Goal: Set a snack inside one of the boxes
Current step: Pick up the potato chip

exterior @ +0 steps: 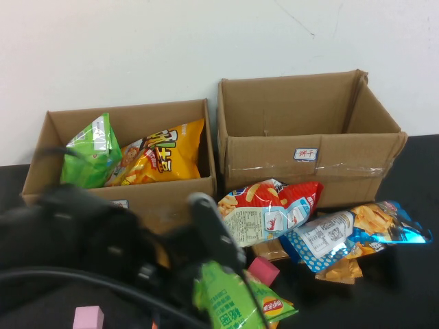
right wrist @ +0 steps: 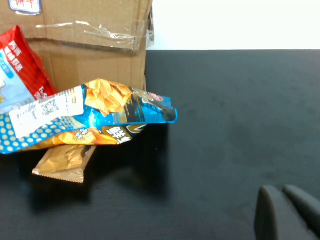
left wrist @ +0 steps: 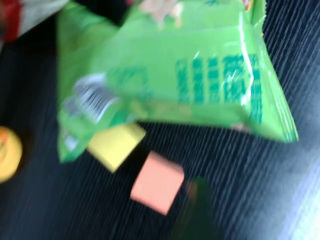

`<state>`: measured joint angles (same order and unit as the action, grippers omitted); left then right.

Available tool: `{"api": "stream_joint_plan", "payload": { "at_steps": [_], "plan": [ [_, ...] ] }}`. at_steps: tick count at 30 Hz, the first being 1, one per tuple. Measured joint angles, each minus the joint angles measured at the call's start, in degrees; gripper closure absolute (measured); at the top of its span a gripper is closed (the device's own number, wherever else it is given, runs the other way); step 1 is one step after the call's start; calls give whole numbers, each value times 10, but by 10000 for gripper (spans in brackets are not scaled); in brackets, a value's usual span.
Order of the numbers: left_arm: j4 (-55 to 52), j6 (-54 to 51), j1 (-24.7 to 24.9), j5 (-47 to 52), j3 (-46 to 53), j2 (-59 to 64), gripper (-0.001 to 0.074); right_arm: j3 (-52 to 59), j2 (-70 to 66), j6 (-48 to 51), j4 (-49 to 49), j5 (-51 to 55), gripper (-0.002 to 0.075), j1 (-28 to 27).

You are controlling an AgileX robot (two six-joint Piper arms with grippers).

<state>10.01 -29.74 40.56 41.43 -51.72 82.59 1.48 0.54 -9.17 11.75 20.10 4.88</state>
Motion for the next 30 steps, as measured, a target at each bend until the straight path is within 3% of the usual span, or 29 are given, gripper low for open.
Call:
{"api": "stream_joint_plan", "payload": {
  "at_steps": [3,6,11,15,30],
  "plan": [
    [-57,50,40,-19,-18,44,112,0,0,0,-1,0,727,0],
    [-152,129,80,-27,-42,93,61,0,0,0,-1,0,727,0],
    [-261,265,113,-35,-83,162,44,0,0,0,-1,0,727,0],
    [-280,312,117,-37,-116,205,42,0,0,0,-1,0,727,0],
    [-235,297,118,-55,-147,278,42,0,0,0,-1,0,727,0]
  ]
}}
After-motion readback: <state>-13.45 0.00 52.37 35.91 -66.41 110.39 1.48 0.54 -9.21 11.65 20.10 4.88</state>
